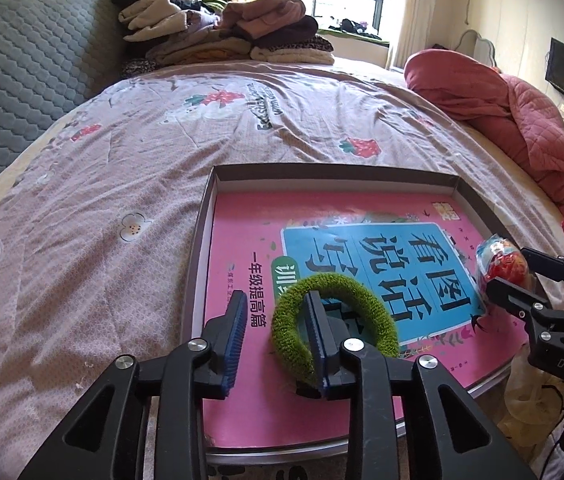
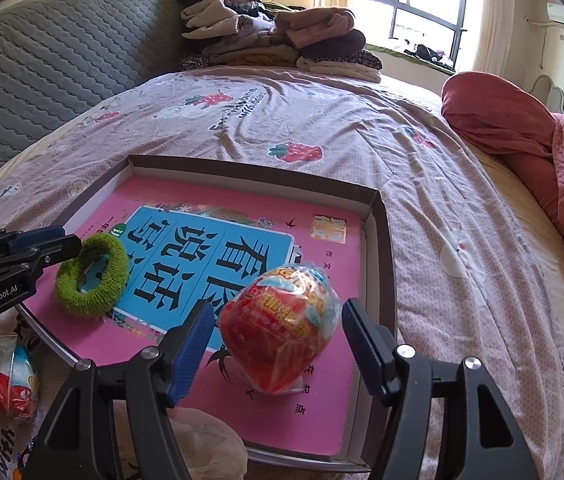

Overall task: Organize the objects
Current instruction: 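Open the left tool to drop the ring in the box while the right tool releases the egg, then withdraw both tools from the box back toward the remaining items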

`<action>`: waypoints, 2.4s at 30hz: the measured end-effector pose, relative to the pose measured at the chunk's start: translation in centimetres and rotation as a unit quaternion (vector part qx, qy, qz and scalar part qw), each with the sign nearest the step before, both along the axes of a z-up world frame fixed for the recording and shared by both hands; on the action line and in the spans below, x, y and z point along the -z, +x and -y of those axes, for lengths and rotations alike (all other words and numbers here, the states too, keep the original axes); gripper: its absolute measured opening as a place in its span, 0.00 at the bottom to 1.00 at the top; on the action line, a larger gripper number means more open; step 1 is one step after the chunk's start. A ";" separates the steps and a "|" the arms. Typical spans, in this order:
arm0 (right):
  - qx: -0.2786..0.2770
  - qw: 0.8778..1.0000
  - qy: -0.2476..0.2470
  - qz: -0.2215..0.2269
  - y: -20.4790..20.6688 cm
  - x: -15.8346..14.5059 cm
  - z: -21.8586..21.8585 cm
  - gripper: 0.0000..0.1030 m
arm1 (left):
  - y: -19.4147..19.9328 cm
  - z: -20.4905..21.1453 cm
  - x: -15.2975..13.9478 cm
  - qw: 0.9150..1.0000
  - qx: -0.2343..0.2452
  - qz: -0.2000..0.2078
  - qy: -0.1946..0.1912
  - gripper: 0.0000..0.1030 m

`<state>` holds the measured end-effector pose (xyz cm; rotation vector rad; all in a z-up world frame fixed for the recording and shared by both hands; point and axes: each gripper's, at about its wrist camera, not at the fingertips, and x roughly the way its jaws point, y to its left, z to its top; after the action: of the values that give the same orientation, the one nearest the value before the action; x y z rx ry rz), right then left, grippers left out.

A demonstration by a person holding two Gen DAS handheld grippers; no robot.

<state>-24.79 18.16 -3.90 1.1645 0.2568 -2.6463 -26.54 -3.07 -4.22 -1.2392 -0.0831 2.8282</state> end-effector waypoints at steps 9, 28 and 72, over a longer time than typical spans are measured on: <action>0.001 1.000 -0.001 -0.014 0.5 -1.0 -0.1 0.65 | 0.9 -0.2 -1.4 1.000 0.002 -0.018 0.006 0.51; -0.022 0.996 -0.043 -0.082 4.2 -7.4 0.1 0.66 | 6.5 -0.8 -7.6 0.997 0.004 -0.083 0.008 0.69; -0.043 0.984 -0.085 -0.153 15.7 -13.4 0.0 0.69 | 19.5 -2.5 -12.5 0.991 0.024 -0.129 -0.012 0.72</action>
<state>-9.12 18.15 9.48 0.6769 0.1260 -2.6997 -7.09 -0.56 8.25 -0.8544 -0.0062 2.9253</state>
